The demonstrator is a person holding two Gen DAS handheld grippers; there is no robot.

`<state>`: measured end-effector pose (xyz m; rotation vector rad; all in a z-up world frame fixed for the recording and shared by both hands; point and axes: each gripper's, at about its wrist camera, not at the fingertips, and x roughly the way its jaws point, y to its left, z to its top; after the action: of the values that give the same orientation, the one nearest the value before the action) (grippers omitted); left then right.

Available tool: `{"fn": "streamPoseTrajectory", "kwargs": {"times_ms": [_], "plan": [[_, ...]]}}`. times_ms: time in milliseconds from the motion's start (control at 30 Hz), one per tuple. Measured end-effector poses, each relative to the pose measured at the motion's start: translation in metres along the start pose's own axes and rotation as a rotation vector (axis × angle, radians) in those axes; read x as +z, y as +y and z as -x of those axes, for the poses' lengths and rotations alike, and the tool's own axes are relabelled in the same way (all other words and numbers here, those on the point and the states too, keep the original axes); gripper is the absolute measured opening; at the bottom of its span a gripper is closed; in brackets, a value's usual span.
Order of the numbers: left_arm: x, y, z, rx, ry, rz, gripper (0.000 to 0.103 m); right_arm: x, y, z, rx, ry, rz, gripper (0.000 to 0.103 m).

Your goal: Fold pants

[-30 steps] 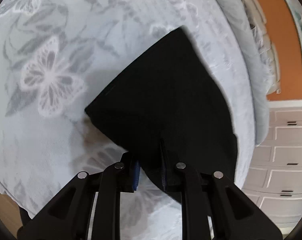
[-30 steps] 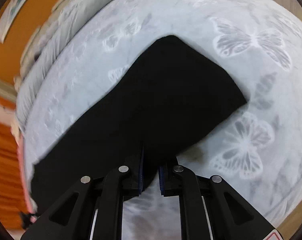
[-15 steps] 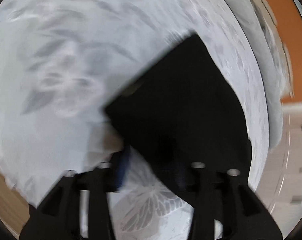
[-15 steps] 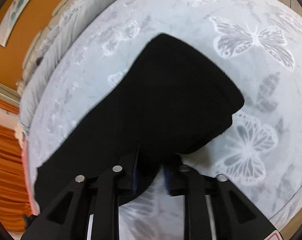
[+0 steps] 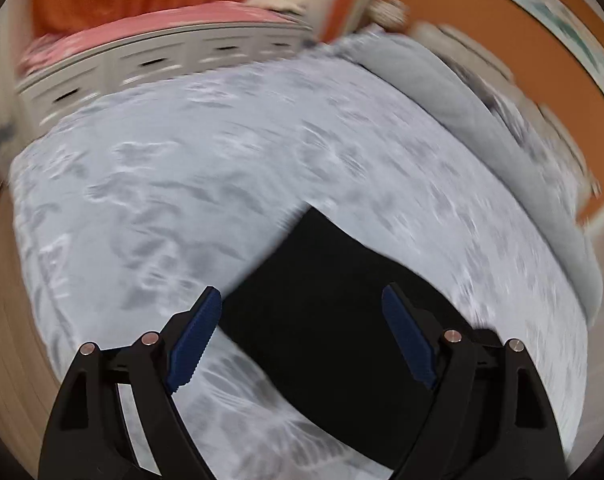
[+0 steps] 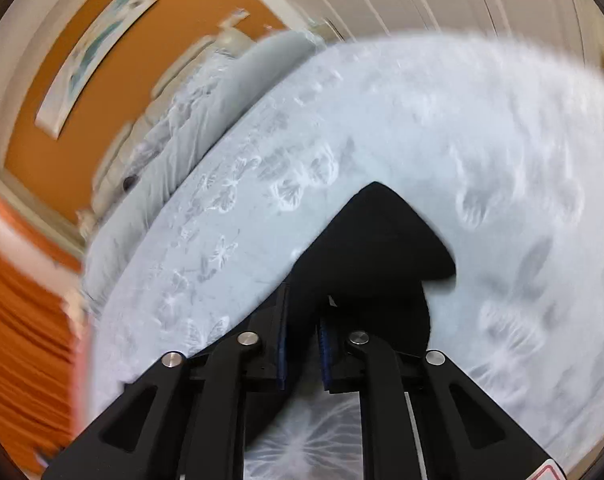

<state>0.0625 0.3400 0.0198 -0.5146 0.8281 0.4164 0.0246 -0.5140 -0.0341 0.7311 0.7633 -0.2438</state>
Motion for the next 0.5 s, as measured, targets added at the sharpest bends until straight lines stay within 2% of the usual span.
{"fn": "streamPoseTrajectory", "kwargs": {"times_ms": [33,100,133,167,200,233,300,333,400,500], "plan": [[-0.005,-0.015,-0.005,-0.01,0.018,-0.044,0.08,-0.002,-0.006,-0.011,-0.049,0.042,-0.006,0.016],[-0.014,-0.033,-0.007,-0.023,0.043,-0.103,0.081,-0.011,-0.038,-0.043,-0.127,0.192,-0.128,0.021],[-0.02,-0.042,-0.01,-0.028,0.058,-0.131,0.082,-0.014,-0.05,-0.05,-0.111,0.226,-0.185,0.025],[-0.024,-0.051,-0.012,-0.031,0.069,-0.148,0.084,-0.015,-0.059,-0.049,-0.065,0.214,-0.237,0.026],[-0.028,-0.058,-0.014,-0.039,0.084,-0.161,0.087,-0.012,-0.064,-0.047,-0.03,0.206,-0.266,0.033],[-0.032,-0.064,-0.015,-0.052,0.098,-0.171,0.089,-0.01,-0.066,-0.044,-0.014,0.198,-0.283,0.049],[-0.041,-0.079,-0.019,-0.078,0.119,-0.193,0.089,-0.006,-0.073,-0.038,0.004,0.139,-0.325,0.069],[-0.044,-0.085,-0.019,-0.081,0.121,-0.203,0.089,-0.005,-0.076,-0.037,0.005,0.122,-0.342,0.069],[-0.053,-0.101,-0.022,-0.08,0.126,-0.238,0.089,-0.002,-0.083,-0.039,0.011,0.096,-0.373,0.065],[-0.065,-0.119,-0.026,-0.086,0.149,-0.278,0.09,0.006,-0.071,-0.042,-0.061,0.088,-0.281,0.011]]}}
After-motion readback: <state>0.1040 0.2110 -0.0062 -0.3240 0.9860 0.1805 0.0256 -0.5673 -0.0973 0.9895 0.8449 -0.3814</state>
